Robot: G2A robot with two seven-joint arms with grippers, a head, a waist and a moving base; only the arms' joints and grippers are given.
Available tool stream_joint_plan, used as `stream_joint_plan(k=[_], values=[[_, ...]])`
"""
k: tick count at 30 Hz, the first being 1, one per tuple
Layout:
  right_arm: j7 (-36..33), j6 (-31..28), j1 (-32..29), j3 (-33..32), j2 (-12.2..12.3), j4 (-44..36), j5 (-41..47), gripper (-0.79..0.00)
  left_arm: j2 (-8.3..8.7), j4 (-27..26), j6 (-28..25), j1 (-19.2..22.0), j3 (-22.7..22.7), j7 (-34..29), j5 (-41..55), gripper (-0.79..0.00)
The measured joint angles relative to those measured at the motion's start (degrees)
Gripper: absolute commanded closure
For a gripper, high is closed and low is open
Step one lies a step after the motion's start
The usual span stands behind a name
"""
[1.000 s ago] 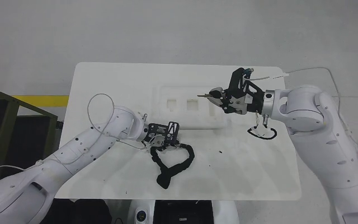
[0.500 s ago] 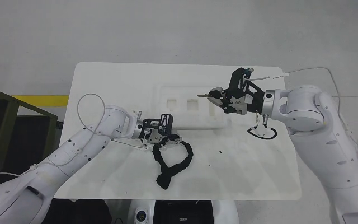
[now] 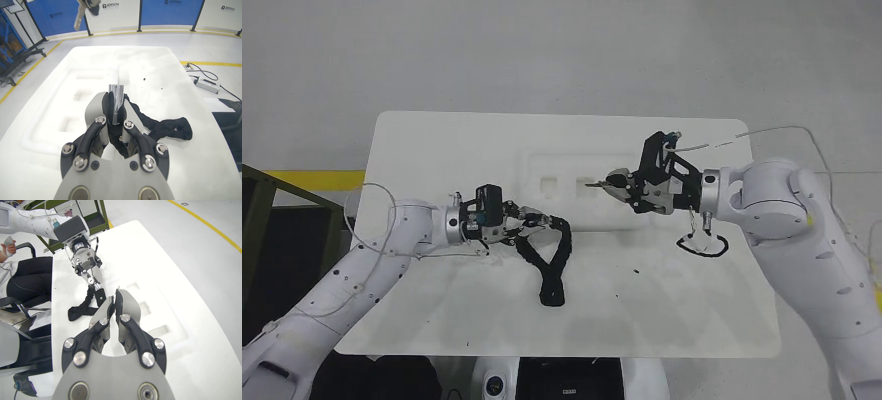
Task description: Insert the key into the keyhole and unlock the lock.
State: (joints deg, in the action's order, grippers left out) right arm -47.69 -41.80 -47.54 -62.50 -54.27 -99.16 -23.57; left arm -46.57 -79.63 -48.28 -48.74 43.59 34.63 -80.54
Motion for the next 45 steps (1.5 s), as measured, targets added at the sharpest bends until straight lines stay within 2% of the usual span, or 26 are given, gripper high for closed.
stream_joint_plan(k=[5, 8, 20, 34, 39, 45], values=[[-2.90, 0.77, 2.09, 3.01, -0.46, 0.91, 4.74, 0.000, -0.19, 0.99, 2.95, -1.13, 1.00, 5.97, -2.00, 0.000], [-3.43, 1.29, 3.57, 5.50, -1.03, 2.01, 6.47, 0.000, -0.62, 1.52, 4.14, -0.97, 1.07, 7.06, -2.55, 0.000], [-3.08, 3.67, 9.59, 13.43, -3.59, 4.74, 7.94, 0.000, -2.50, 1.79, 9.07, -0.45, 1.80, 2.10, -0.39, 0.000], [-2.31, 4.16, 9.82, 13.70, -3.78, 5.27, 7.70, 0.000, -2.83, 1.69, 9.62, -0.68, 1.98, 1.68, -0.17, 0.000], [-0.78, 6.98, 7.91, 13.15, -3.72, 4.20, 9.37, 0.000, -2.92, 0.58, 11.86, -1.97, 2.85, 1.29, -0.43, 0.000], [-4.95, 13.42, 7.47, 12.64, -3.64, 3.63, 16.02, 0.000, -3.07, 1.76, 14.70, -3.39, 3.52, 7.26, -4.64, 0.000]])
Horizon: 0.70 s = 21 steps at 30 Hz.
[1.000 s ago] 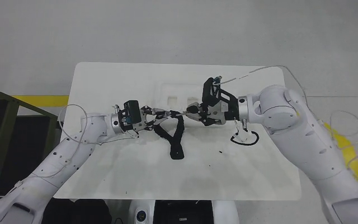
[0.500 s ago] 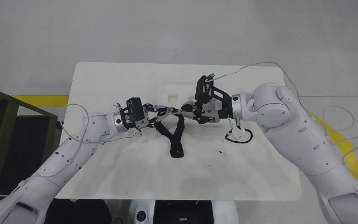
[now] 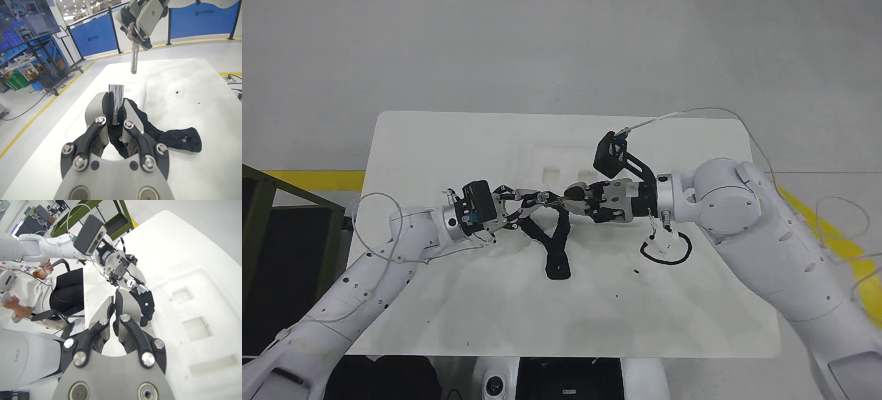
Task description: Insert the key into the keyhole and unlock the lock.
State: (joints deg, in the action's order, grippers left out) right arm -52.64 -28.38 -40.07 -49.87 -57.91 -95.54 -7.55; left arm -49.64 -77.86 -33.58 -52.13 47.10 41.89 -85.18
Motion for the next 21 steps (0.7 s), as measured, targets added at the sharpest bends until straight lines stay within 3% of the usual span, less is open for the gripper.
stream_joint_plan(k=[8, 21], values=[[-3.72, 7.61, 0.49, 0.06, -0.11, -2.18, -0.20, 0.000, -0.19, 1.44, 0.41, -0.22, 0.01, 5.41, -6.62, 0.000], [-3.97, 11.06, 1.56, 2.09, -1.15, -3.16, -1.63, 0.000, -0.78, 1.50, 1.35, -0.37, 0.73, 4.53, -6.96, 0.000]])
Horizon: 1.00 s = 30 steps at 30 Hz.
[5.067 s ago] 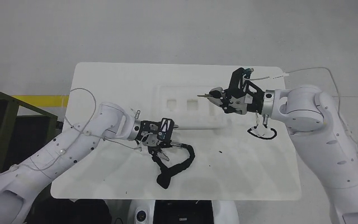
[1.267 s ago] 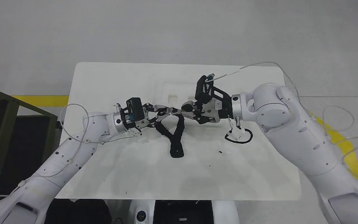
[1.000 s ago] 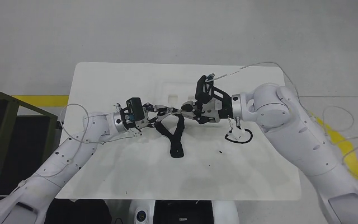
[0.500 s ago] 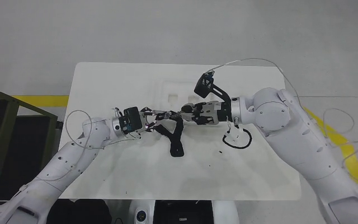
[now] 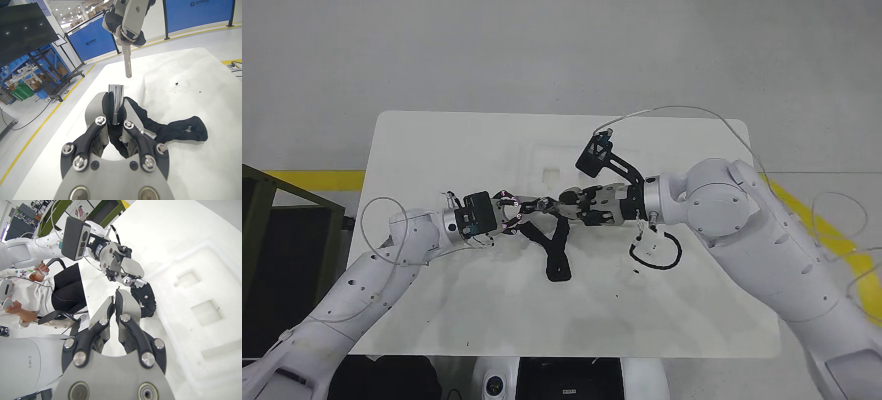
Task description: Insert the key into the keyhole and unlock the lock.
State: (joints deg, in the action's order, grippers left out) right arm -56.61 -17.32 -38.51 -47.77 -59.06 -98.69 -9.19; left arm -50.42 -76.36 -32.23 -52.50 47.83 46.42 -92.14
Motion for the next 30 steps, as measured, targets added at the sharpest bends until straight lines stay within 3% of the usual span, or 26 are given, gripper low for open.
stream_joint_plan(k=[30], values=[[1.37, 2.98, -0.53, -0.32, -1.22, 1.08, -2.85, 0.000, 0.00, 0.00, -0.01, 0.00, -0.01, 0.01, 0.00, 0.000]])
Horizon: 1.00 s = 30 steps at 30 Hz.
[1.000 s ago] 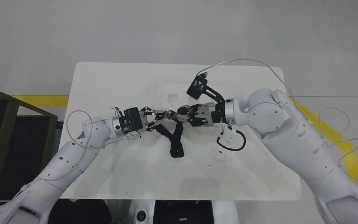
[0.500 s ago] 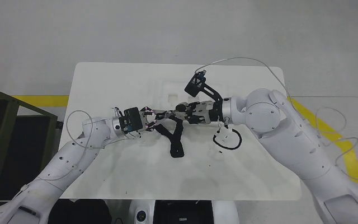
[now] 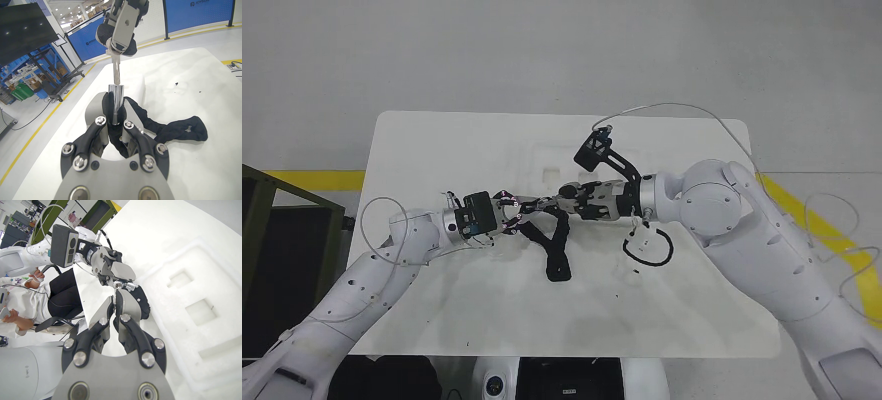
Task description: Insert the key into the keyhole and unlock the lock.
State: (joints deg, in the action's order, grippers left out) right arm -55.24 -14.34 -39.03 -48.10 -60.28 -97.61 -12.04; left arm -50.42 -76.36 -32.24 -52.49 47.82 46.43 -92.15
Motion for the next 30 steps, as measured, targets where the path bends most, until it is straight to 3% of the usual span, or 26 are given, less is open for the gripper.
stream_joint_plan(k=[30], values=[[-3.84, 1.05, -0.25, -2.07, -0.30, -2.49, -0.26, 0.000, 0.00, 0.00, 0.00, 0.00, 0.00, 0.00, 0.00, 0.000]])
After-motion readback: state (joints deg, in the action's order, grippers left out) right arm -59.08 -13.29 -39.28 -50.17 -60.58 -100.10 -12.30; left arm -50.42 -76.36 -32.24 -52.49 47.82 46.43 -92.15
